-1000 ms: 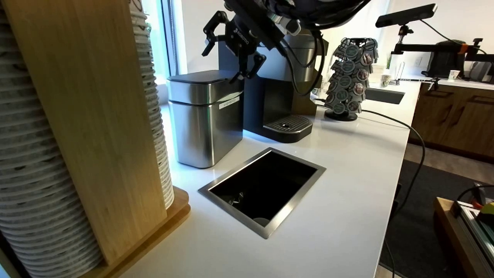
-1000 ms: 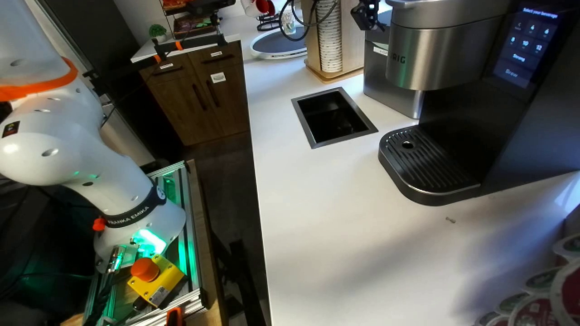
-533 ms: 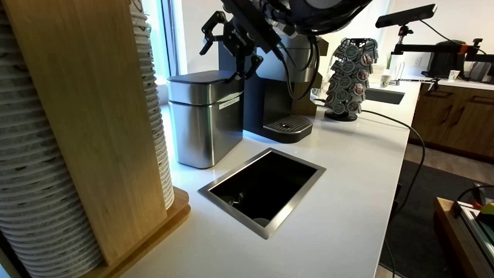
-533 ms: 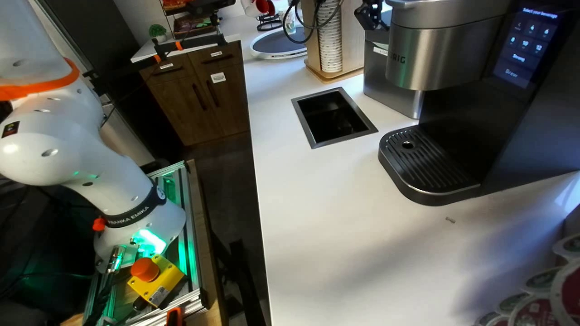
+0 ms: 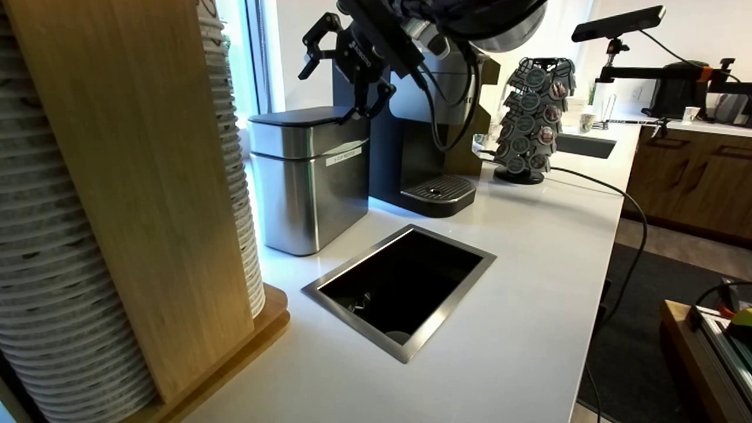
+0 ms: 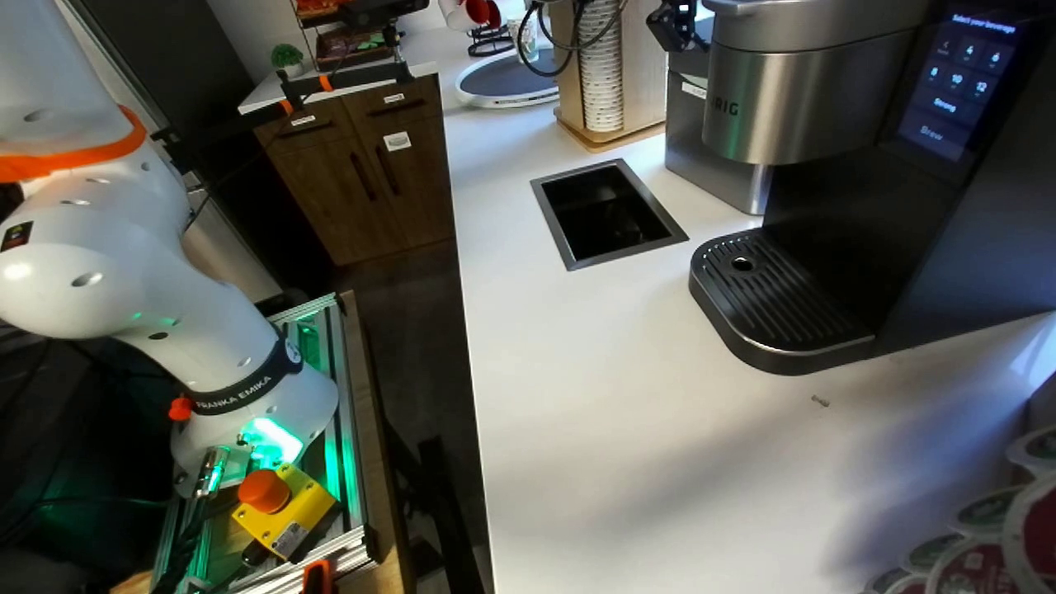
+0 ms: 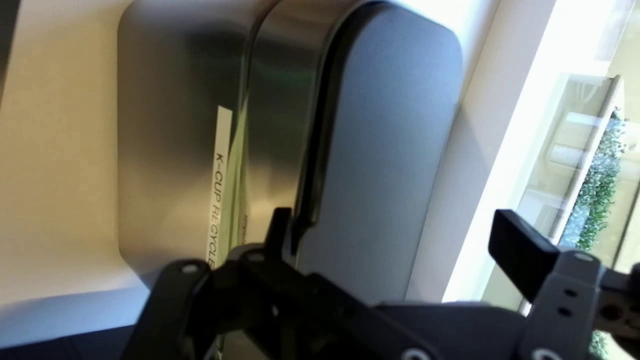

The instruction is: Open the silver bin

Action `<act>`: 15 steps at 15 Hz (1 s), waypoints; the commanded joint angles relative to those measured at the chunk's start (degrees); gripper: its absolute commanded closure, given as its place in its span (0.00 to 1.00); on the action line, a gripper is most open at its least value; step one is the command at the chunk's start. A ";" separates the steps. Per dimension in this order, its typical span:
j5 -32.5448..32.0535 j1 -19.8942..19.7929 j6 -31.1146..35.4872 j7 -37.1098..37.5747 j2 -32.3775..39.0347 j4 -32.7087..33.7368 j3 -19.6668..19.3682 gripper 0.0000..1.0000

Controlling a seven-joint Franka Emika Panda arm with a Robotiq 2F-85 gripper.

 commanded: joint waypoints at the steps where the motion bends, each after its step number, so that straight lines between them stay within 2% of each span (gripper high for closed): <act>1: 6.64 0.27 1.42 -4.99 0.34 1.79 0.65 0.00; 7: 13.35 0.19 1.44 -9.75 0.44 4.55 1.26 0.00; 8: 13.92 -1.29 1.53 -10.27 0.46 4.87 2.82 0.00; 15: 20.65 -3.05 6.49 -14.98 3.08 8.47 6.89 0.00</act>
